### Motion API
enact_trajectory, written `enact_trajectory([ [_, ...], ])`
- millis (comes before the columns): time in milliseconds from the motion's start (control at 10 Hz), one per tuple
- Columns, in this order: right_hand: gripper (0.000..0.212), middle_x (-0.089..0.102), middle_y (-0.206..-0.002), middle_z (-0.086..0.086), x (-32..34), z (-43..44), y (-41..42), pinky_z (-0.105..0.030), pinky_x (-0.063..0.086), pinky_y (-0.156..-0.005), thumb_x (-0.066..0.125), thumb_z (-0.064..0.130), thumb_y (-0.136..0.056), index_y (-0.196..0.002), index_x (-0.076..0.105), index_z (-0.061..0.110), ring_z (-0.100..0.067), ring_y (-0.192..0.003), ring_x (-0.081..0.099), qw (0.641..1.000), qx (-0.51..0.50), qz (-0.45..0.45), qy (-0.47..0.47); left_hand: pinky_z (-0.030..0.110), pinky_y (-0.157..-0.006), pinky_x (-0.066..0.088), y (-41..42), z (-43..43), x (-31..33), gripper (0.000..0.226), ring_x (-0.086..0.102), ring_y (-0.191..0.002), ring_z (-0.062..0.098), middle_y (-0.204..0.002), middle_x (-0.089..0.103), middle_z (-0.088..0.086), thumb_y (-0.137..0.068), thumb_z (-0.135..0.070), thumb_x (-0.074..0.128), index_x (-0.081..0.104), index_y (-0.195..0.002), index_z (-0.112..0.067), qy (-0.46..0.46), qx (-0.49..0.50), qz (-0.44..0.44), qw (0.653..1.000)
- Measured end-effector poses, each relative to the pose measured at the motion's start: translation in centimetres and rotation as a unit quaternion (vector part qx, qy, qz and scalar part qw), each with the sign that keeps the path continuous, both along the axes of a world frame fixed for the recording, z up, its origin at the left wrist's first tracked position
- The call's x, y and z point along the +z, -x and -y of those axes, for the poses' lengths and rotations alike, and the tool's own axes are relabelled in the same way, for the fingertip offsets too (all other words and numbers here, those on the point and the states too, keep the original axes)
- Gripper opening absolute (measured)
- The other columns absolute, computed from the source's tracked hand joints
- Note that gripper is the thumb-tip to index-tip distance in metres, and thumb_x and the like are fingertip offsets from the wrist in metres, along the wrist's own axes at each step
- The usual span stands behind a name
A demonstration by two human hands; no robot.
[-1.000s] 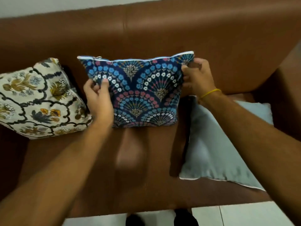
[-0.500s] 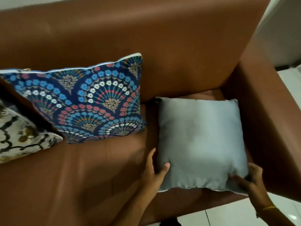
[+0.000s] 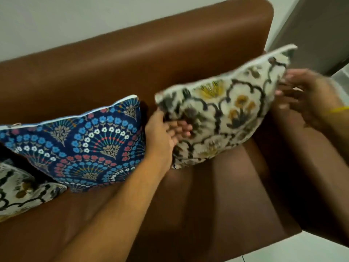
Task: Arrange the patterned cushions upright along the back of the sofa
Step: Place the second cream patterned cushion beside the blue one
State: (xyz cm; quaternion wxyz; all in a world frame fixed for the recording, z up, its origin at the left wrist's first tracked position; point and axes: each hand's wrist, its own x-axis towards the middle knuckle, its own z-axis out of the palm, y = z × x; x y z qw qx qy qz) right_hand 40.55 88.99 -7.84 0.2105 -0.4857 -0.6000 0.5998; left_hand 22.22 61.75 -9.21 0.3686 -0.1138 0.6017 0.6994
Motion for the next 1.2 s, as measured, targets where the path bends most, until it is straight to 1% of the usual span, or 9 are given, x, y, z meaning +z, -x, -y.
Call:
enact_trajectory([
  [200,0.03,0.069,-0.109,-0.018,-2.2,0.4,5.6,-0.059,0.065,-0.088,0.066,0.016,-0.078,-0.104,0.056,0.026,-0.037,-0.096,0.071,0.964,0.06,0.181,-0.184,0.026,-0.059,0.055,1.5,-0.6,-4.7,0.042,0.065,-0.065,0.007,-0.083,0.064,-0.003,-0.11,-0.029,0.056,0.054,-0.15,-0.019,0.112,0.016,-0.132,0.985],
  [300,0.066,0.053,-0.138,-0.024,-0.5,2.9,4.5,-0.05,0.051,-0.108,0.068,0.023,-0.075,-0.134,0.051,0.001,-0.046,-0.129,0.056,0.898,0.033,0.21,-0.385,0.032,-0.082,0.06,-3.2,2.6,-7.9,0.056,0.072,-0.09,0.005,-0.106,0.071,-0.004,-0.102,-0.019,0.066,0.043,-0.153,-0.025,0.165,0.026,-0.087,0.982],
  [400,0.081,0.044,-0.149,-0.019,0.8,3.2,5.1,-0.031,0.037,-0.104,0.071,0.041,-0.08,-0.148,0.047,0.003,-0.044,-0.139,0.046,0.874,0.047,0.172,-0.453,0.043,-0.097,0.052,-6.6,4.4,-11.9,0.032,0.062,-0.119,0.025,-0.139,0.067,0.009,-0.099,-0.013,0.065,0.061,-0.131,-0.015,0.157,0.013,0.181,0.971],
  [500,0.08,0.029,-0.171,-0.017,-0.1,0.5,7.4,-0.031,0.031,-0.115,0.065,0.065,-0.089,-0.154,0.051,0.02,-0.041,-0.155,0.034,0.887,0.089,0.168,-0.421,0.053,-0.116,0.041,-6.7,3.2,-14.0,0.014,0.054,-0.129,0.032,-0.153,0.062,0.011,-0.092,-0.01,0.067,0.064,-0.105,-0.013,0.076,0.001,0.313,0.947],
  [700,0.033,0.036,-0.138,-0.006,-4.5,-2.2,8.5,-0.014,0.04,-0.1,0.067,0.065,-0.093,-0.101,0.064,0.033,-0.006,-0.111,0.051,0.967,0.061,0.107,-0.224,0.069,-0.13,0.02,-4.9,-2.0,-12.6,0.031,0.049,-0.144,0.028,-0.156,0.053,0.009,-0.086,0.002,0.053,0.063,-0.108,-0.016,-0.047,0.076,0.291,0.953],
  [900,0.098,0.058,-0.159,0.003,-20.2,-22.6,1.2,-0.05,0.042,-0.125,0.07,0.104,-0.043,-0.127,0.077,0.052,-0.029,-0.142,0.059,0.995,-0.082,0.023,-0.049,0.066,-0.113,0.047,-6.3,-0.1,-5.2,0.077,0.058,-0.137,0.022,-0.151,0.058,0.001,-0.078,-0.003,0.079,0.045,-0.141,-0.032,-0.041,0.04,0.059,0.997],
  [1000,0.134,0.051,-0.169,-0.001,-21.2,-19.5,1.6,-0.053,0.033,-0.132,0.048,0.117,-0.04,-0.15,0.062,0.043,-0.032,-0.156,0.047,0.993,-0.103,0.054,-0.004,0.047,-0.099,0.057,-5.7,-0.5,-4.1,0.095,0.065,-0.127,0.016,-0.139,0.058,-0.008,-0.064,-0.022,0.093,0.035,-0.136,-0.04,0.038,0.023,-0.063,0.997],
  [1100,0.09,0.036,-0.179,-0.007,-10.3,-5.9,4.1,-0.045,0.026,-0.134,0.034,0.087,-0.097,-0.163,0.048,0.028,-0.035,-0.163,0.035,0.988,-0.06,0.131,-0.061,0.029,-0.089,0.054,-4.8,-2.1,-5.2,0.114,0.06,-0.127,0.018,-0.142,0.053,-0.002,-0.072,-0.025,0.096,0.015,-0.151,-0.035,0.109,0.008,-0.073,0.991],
  [1200,0.061,0.016,-0.185,-0.006,-9.5,-1.9,6.0,-0.048,0.012,-0.137,0.035,0.067,-0.107,-0.159,0.049,0.039,-0.041,-0.167,0.017,0.983,-0.114,0.109,-0.098,0.0,-0.061,0.047,-4.5,-3.2,-6.4,0.106,0.06,-0.111,0.009,-0.133,0.051,-0.003,-0.084,-0.013,0.09,0.012,-0.156,-0.021,0.125,0.027,-0.123,0.984],
])
